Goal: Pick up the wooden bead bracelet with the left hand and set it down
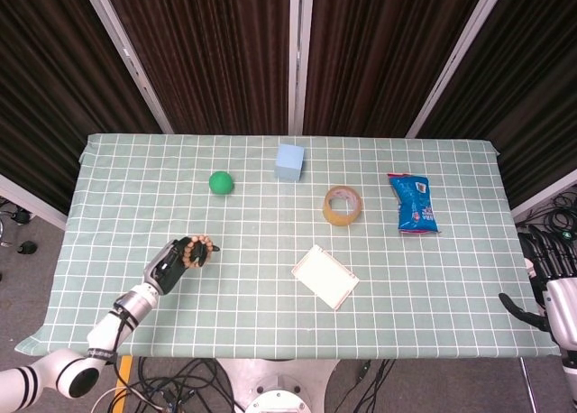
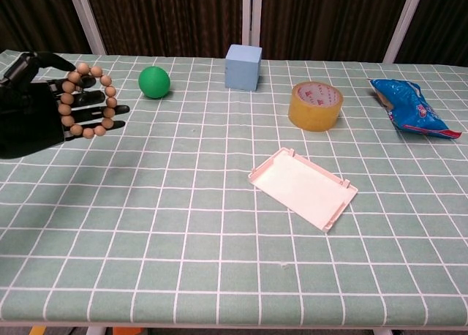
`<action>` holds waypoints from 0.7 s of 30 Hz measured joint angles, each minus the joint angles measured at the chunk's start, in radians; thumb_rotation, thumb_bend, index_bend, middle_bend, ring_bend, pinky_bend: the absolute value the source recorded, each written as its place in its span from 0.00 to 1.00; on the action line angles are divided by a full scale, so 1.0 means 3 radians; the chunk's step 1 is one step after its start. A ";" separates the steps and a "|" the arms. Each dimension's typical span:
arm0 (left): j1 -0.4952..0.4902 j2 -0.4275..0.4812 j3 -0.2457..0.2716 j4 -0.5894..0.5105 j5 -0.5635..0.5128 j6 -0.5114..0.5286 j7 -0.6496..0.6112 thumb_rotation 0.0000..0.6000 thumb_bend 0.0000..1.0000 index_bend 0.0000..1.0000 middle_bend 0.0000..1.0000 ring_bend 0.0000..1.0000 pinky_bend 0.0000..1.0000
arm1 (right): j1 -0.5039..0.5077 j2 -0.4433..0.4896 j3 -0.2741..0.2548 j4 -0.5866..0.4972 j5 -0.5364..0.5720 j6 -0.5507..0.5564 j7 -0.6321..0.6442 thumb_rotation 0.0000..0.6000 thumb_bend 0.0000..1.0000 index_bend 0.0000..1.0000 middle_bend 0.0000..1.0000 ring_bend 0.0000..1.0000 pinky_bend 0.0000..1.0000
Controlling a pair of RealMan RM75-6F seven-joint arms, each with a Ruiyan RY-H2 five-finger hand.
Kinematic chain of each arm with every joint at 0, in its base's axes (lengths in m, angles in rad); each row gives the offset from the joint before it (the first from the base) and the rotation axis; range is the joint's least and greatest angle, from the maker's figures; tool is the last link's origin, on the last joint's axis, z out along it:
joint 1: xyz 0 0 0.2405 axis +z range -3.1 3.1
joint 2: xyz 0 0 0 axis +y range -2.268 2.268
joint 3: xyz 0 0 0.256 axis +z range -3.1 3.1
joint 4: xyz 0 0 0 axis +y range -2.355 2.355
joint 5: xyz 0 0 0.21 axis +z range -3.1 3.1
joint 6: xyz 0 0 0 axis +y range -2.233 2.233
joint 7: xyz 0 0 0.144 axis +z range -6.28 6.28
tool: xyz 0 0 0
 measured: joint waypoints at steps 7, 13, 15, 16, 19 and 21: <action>0.0012 0.0007 -0.0003 -0.0030 0.0034 0.0033 0.0030 0.41 0.89 0.59 0.61 0.30 0.05 | -0.0003 -0.0004 0.0001 0.0013 -0.0003 0.0010 0.0016 1.00 0.08 0.00 0.00 0.00 0.00; 0.0012 0.0010 -0.0007 -0.0049 0.0032 0.0028 0.0033 0.47 0.94 0.58 0.59 0.30 0.05 | -0.0008 -0.0004 0.0000 0.0018 -0.0001 0.0016 0.0027 1.00 0.08 0.00 0.00 0.00 0.00; 0.0014 0.0010 -0.0006 -0.0053 0.0041 0.0032 0.0030 0.50 0.97 0.56 0.58 0.30 0.05 | -0.0007 -0.0005 0.0001 0.0019 0.0002 0.0014 0.0030 1.00 0.08 0.00 0.00 0.00 0.00; 0.0013 0.0011 -0.0005 -0.0055 0.0046 0.0032 0.0026 0.53 0.98 0.56 0.57 0.30 0.05 | -0.0006 -0.0005 0.0000 0.0020 0.0001 0.0012 0.0031 1.00 0.08 0.00 0.00 0.00 0.00; 0.0011 0.0013 0.0000 -0.0059 0.0064 0.0029 -0.0013 0.67 1.00 0.53 0.53 0.29 0.05 | -0.0002 -0.0006 -0.0002 0.0021 0.0000 0.0004 0.0032 1.00 0.08 0.00 0.00 0.00 0.00; 0.0005 0.0017 0.0004 -0.0054 0.0078 0.0021 -0.0037 0.76 1.00 0.52 0.52 0.29 0.05 | -0.0001 -0.0007 -0.0003 0.0021 0.0000 0.0000 0.0030 1.00 0.08 0.00 0.00 0.00 0.00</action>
